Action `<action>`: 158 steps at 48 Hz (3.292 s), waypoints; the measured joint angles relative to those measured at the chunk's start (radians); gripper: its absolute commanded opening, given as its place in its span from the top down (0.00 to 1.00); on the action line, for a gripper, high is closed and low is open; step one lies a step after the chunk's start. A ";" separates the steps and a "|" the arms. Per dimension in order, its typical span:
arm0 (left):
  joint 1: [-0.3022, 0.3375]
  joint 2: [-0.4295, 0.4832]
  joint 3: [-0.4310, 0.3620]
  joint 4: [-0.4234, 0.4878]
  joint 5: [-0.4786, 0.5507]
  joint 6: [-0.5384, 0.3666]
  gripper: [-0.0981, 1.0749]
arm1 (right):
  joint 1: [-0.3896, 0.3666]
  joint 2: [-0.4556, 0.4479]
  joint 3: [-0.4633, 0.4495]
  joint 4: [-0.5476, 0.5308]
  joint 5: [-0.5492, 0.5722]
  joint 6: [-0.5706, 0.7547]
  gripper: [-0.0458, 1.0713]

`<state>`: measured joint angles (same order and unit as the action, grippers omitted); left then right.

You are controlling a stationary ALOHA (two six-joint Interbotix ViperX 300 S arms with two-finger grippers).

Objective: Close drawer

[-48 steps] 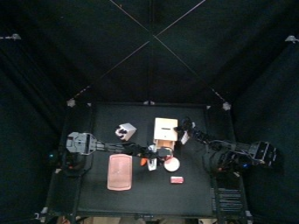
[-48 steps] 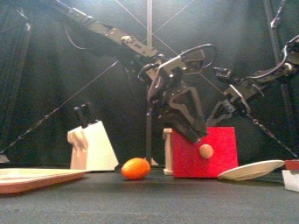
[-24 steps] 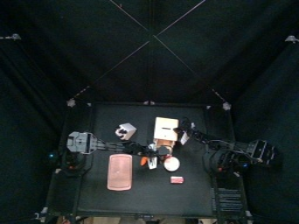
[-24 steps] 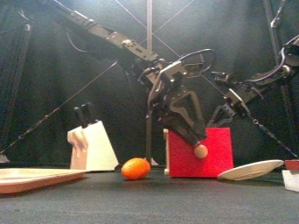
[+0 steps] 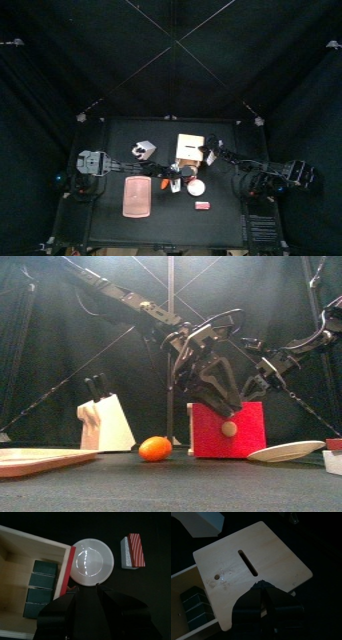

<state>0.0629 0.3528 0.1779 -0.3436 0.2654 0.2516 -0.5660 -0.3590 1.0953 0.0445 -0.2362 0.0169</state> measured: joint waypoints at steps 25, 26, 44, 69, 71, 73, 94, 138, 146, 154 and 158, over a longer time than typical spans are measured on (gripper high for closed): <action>0.035 0.000 -0.003 0.000 -0.041 0.002 0.27 | 0.000 0.000 0.000 0.000 0.000 0.000 0.95; 0.038 0.000 -0.003 0.000 -0.043 0.002 0.27 | 0.000 0.000 0.000 0.000 0.000 0.000 0.95; 0.071 0.006 -0.012 0.000 -0.054 0.002 0.27 | 0.002 0.000 0.000 0.000 0.000 0.000 0.95; 0.112 0.018 -0.029 0.014 -0.074 0.002 0.27 | 0.002 0.000 0.000 -0.002 0.000 0.000 0.95; 0.115 0.021 -0.031 0.017 -0.080 0.002 0.27 | 0.002 0.000 0.000 0.000 0.000 0.000 0.95; 0.120 0.026 -0.032 0.020 -0.087 0.002 0.27 | 0.000 0.000 0.000 -0.002 -0.002 0.000 0.95; 0.132 0.043 -0.049 0.023 -0.104 0.002 0.27 | 0.002 0.000 0.000 -0.002 0.002 0.000 0.95; -0.044 -0.117 -0.026 0.061 -0.144 0.009 0.27 | 0.066 -0.255 0.066 0.014 0.005 0.000 0.95; -0.071 -0.127 0.017 0.066 -0.190 0.009 0.27 | 0.091 -0.351 0.104 0.006 0.005 0.000 0.95; -0.091 -0.164 0.080 0.066 -0.281 0.008 0.27 | 0.091 -0.416 0.130 0.003 0.011 0.000 0.95; -0.100 -0.181 0.115 0.064 -0.341 0.006 0.27 | 0.091 -0.425 0.133 0.003 0.011 0.000 0.95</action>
<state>-0.0368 0.1718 0.2930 -0.2792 -0.0752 0.2577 -0.4755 -0.7839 1.2287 0.0476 -0.2255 0.0169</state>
